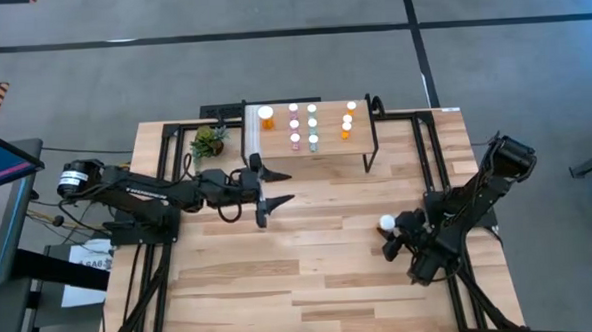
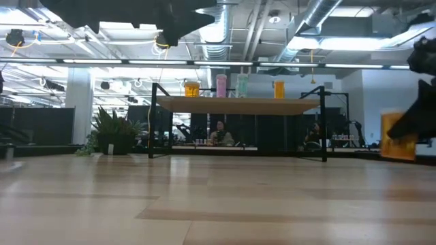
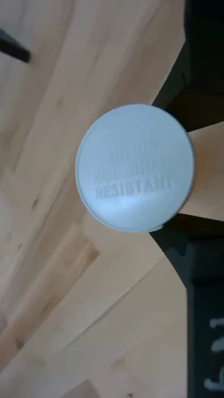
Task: Pick and place medicine bottles onto shelf by color
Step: Put the big orange pill bottle on the shelf aligned with the other big orange pill bottle
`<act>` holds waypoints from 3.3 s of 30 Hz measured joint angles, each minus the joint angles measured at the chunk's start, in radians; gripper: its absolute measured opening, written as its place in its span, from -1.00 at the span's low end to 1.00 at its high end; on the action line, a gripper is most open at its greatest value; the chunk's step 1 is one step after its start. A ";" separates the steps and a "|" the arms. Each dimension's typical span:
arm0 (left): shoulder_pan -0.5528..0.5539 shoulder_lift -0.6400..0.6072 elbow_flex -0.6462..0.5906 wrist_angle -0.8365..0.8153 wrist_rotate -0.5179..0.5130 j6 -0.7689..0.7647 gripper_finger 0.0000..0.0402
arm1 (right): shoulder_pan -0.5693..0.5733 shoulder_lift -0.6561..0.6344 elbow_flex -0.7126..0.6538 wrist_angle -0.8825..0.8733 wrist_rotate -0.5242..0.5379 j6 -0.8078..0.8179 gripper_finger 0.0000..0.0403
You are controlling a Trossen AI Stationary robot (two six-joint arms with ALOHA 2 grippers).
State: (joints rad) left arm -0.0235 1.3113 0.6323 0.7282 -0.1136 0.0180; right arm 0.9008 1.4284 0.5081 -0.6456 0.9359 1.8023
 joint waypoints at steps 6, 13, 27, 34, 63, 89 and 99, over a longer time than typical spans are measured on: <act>0.000 0.035 0.016 0.003 0.004 -0.031 0.18 | -0.058 0.000 0.058 0.028 0.041 -0.160 -0.01; -0.017 0.146 0.104 -0.045 0.055 -0.080 0.19 | -0.184 0.000 0.128 0.198 0.035 -0.581 0.00; -0.074 0.356 0.286 -0.113 0.056 -0.084 0.59 | -0.311 0.000 0.157 0.387 0.032 -0.981 0.00; -0.090 0.447 0.388 -0.159 0.057 -0.035 0.62 | -0.340 0.000 0.157 0.460 0.031 -1.081 0.02; -0.089 0.476 0.424 -0.249 0.179 0.048 0.61 | -0.453 0.000 0.157 0.937 -0.283 -1.422 0.03; -0.089 0.476 0.424 -0.267 0.160 0.031 -0.05 | -0.452 0.000 0.157 0.938 -0.286 -1.430 0.03; -0.089 0.476 0.423 -0.266 0.160 0.026 -0.06 | -0.449 0.000 0.157 0.934 -0.286 -1.407 0.14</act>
State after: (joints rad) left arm -0.1120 1.7870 1.0557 0.4622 0.0467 0.0441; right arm 0.4519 1.4284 0.6647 0.2880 0.6502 0.3954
